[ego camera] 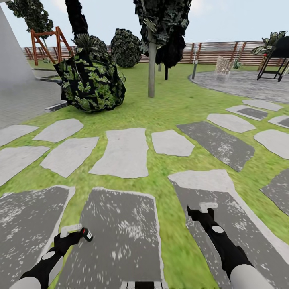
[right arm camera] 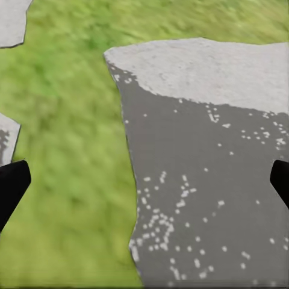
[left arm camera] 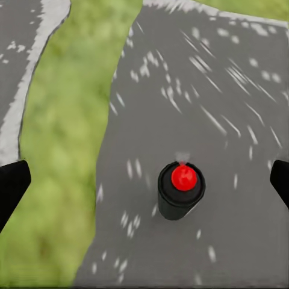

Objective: In the garden, pick up the pesticide atomizer on the floor and spray pesticide onto both trees until each tree trunk is fully covered.

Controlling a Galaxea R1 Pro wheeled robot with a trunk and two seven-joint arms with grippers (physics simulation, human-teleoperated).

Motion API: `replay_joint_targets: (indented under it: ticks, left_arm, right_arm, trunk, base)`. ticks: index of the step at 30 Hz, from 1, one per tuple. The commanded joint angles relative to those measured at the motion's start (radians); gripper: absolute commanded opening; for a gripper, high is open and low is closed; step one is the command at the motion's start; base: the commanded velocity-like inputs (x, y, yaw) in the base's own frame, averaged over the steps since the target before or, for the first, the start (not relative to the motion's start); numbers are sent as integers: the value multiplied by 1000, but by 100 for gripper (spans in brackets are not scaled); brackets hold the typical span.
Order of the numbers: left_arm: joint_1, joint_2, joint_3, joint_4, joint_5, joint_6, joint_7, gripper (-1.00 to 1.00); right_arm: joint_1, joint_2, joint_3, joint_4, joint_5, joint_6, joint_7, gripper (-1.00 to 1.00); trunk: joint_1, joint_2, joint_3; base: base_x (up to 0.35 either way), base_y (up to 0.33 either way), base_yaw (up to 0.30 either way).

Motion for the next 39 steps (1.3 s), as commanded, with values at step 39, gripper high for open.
replay_joint_targets:
  ticks: [39]
  left_arm:
    - [2, 1, 13, 0, -3, -9, -7, 100]
  right_arm:
    - [0, -1, -1, 2, 3, -3, -2, 100]
  trunk:
    - [8, -5, -119]
  base:
    - [67, -26, 0]
